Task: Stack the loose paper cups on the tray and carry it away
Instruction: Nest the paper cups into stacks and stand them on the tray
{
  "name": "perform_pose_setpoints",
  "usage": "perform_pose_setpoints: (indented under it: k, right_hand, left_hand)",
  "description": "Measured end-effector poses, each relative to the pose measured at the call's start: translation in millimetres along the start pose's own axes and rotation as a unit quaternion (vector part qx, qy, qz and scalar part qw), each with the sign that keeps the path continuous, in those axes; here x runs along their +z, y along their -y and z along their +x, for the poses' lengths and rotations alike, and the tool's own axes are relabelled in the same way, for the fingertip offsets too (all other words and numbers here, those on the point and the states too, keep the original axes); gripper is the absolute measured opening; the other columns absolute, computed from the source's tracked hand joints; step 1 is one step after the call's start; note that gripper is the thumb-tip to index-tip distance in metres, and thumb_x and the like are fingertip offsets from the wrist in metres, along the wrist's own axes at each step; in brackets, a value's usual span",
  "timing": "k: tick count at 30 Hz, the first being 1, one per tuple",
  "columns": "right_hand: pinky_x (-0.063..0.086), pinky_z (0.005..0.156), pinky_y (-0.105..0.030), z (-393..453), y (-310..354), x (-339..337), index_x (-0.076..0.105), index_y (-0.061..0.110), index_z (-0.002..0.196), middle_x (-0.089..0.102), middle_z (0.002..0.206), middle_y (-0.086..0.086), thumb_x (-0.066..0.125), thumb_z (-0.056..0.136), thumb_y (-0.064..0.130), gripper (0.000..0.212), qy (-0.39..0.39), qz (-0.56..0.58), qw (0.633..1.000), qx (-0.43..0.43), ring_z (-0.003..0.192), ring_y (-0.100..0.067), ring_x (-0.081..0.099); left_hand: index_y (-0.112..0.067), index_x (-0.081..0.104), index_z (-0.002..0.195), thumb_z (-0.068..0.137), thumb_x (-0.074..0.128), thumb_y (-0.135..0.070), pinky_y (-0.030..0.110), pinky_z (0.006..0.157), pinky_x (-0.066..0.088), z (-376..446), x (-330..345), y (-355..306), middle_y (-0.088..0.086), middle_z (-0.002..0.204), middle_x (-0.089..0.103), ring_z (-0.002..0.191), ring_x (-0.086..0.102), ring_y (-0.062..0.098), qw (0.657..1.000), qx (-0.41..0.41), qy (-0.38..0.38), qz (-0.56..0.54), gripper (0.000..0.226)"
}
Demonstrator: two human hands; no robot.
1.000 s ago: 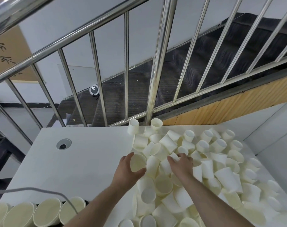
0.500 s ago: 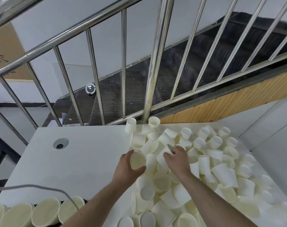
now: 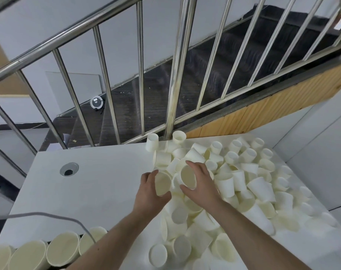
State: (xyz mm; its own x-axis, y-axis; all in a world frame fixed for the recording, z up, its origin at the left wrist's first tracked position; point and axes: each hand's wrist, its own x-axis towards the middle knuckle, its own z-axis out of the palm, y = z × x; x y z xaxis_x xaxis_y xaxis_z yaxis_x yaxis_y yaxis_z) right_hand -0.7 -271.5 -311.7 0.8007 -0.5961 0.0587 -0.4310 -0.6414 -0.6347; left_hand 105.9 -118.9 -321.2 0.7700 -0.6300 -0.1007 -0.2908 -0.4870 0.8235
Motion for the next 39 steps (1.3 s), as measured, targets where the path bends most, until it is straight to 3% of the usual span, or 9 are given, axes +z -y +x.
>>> perform_pose_setpoints:
  k: [5,13,21,26,30,34,39]
  right_hand:
    - [0.042,0.095,-0.019,-19.3,10.4,9.8,0.042,0.028,0.143,0.034,0.128,0.009,0.074,0.080,0.025,0.070,-0.010,-0.004,0.999,-0.034,0.117,-0.005,0.043]
    - [0.043,0.099,-0.026,-65.4,38.6,16.2,0.040,0.029,0.144,0.028,0.138,0.006,0.069,0.078,0.018,0.072,-0.009,0.005,0.997,-0.081,0.128,-0.011,0.036]
    - [0.041,0.102,-0.026,-133.0,66.7,41.0,0.038,0.029,0.145,0.026,0.136,0.007,0.066,0.077,0.017,0.074,0.029,0.010,0.992,-0.121,0.130,-0.011,0.033]
    - [0.042,0.094,-0.020,-153.9,95.4,59.8,0.035,0.033,0.144,0.024,0.134,0.011,0.065,0.078,0.020,0.074,0.071,0.006,0.989,-0.130,0.126,-0.008,0.035]
    - [0.044,0.094,-0.024,-160.8,122.4,76.9,0.034,0.033,0.144,0.025,0.134,0.008,0.063,0.080,0.020,0.071,0.116,-0.016,0.983,-0.140,0.121,-0.012,0.040]
    - [0.046,0.095,-0.028,-160.5,143.9,96.3,0.035,0.033,0.143,0.027,0.133,0.008,0.062,0.079,0.021,0.071,0.154,-0.030,0.977,-0.146,0.123,-0.011,0.039]
    - [0.047,0.092,-0.029,-158.0,159.8,117.5,0.033,0.034,0.144,0.027,0.130,0.010,0.060,0.078,0.023,0.072,0.202,-0.055,0.967,-0.143,0.121,-0.009,0.038]
  left_hand:
    - [-0.021,0.040,0.137,0.074,0.074,-0.037,0.024,0.090,0.041,-17.3,-17.0,9.4,-0.007,0.130,0.043,0.116,0.048,0.013,0.999,0.023,-0.031,-0.014,0.074]
    - [-0.022,0.038,0.138,0.080,0.071,-0.029,0.017,0.085,0.033,-84.3,-44.6,17.3,-0.010,0.131,0.044,0.105,0.043,0.002,0.996,0.031,-0.078,-0.039,0.067]
    - [-0.025,0.034,0.140,0.078,0.072,-0.026,0.018,0.086,0.032,-175.6,-71.3,39.9,-0.007,0.131,0.036,0.105,0.039,0.002,0.995,0.010,-0.102,-0.006,0.073]
    - [-0.025,0.032,0.142,0.078,0.071,-0.025,0.020,0.089,0.033,-206.3,-101.6,60.2,-0.005,0.135,0.032,0.113,0.040,0.006,0.992,-0.020,-0.127,0.004,0.076]
    - [-0.024,0.032,0.143,0.078,0.070,-0.024,0.021,0.085,0.035,-216.0,-126.9,78.6,-0.004,0.136,0.032,0.110,0.044,0.011,0.989,-0.038,-0.140,0.033,0.075]
    - [-0.024,0.034,0.143,0.077,0.067,-0.026,0.019,0.083,0.036,-221.6,-146.9,98.7,-0.007,0.132,0.036,0.102,0.043,0.006,0.988,-0.046,-0.128,0.067,0.073]
    - [-0.021,0.036,0.142,0.076,0.071,-0.024,0.020,0.084,0.041,-217.1,-161.4,121.9,-0.001,0.132,0.039,0.110,0.051,0.016,0.987,-0.046,-0.102,0.115,0.076]
